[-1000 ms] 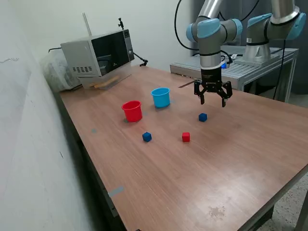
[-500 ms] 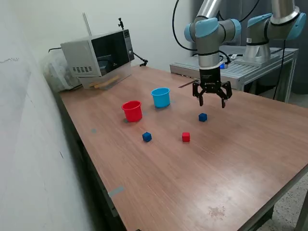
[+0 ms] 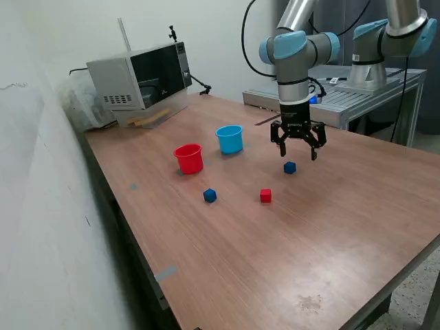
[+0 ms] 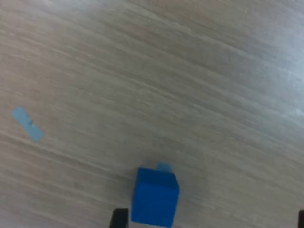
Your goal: Place red objects in the red bin, and blue objects in the blue bin.
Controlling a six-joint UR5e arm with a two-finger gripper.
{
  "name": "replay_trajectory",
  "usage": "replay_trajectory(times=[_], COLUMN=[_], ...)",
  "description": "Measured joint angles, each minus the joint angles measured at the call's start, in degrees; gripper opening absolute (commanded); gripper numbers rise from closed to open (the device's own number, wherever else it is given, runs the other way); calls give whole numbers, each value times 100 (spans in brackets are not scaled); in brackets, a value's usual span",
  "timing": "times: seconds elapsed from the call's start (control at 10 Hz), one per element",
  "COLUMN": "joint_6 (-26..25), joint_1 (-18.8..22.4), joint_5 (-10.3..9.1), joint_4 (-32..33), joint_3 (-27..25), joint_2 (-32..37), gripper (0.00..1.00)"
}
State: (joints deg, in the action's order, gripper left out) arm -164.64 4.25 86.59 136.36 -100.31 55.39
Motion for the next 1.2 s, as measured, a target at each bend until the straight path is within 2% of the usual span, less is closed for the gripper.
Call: replay_trajectory(times=[1.2], joint_6=[-130], joint_1=[-185], joint_5=[3], joint_4=[183], joint_3=[70], joint_2=[-393], gripper=[100])
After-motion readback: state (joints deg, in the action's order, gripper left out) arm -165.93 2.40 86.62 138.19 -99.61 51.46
